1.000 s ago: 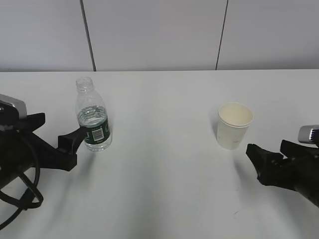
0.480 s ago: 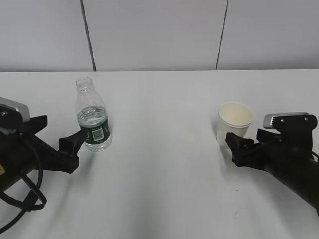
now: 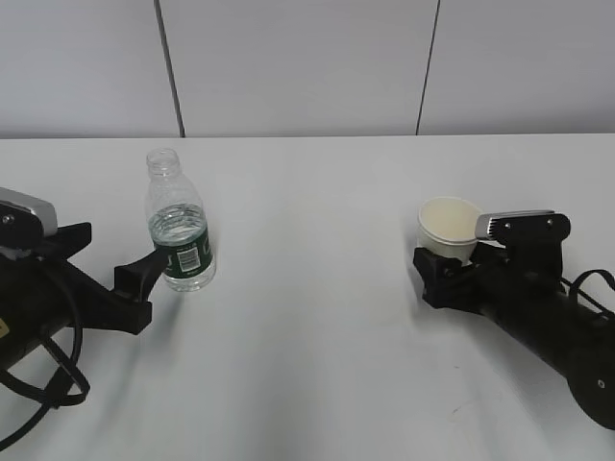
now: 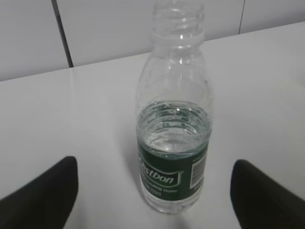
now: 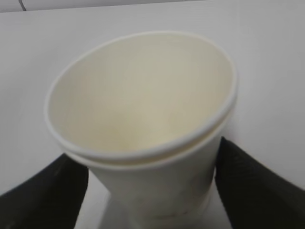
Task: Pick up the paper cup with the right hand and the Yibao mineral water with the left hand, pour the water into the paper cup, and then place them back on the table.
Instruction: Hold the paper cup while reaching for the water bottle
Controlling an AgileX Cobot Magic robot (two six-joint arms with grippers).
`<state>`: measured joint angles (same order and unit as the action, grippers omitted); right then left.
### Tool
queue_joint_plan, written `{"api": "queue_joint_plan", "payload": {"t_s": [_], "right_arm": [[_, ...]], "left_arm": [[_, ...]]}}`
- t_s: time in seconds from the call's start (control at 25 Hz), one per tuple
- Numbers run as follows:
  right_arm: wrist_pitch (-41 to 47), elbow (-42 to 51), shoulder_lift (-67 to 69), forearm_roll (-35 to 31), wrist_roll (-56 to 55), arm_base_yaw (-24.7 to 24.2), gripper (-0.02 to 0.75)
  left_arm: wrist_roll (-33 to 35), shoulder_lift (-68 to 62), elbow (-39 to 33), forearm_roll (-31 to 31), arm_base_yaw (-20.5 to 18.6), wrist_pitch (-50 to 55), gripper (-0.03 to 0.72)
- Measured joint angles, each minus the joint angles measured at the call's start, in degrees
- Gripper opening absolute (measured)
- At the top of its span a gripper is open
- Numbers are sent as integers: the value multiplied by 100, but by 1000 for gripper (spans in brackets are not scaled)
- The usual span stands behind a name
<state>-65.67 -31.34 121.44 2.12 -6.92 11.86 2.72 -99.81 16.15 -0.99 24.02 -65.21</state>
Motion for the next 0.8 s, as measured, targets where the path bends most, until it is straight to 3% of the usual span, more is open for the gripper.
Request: {"api": "queue_joint_plan", "payload": {"t_s": [0.56, 0.8], "right_arm": [[-20, -353, 257, 403, 34, 0, 528], [-44, -353, 268, 403, 34, 0, 511]], "left_arm": [[0, -193, 0, -4, 0, -6, 592], [0, -695, 11, 1, 0, -14, 591]]}}
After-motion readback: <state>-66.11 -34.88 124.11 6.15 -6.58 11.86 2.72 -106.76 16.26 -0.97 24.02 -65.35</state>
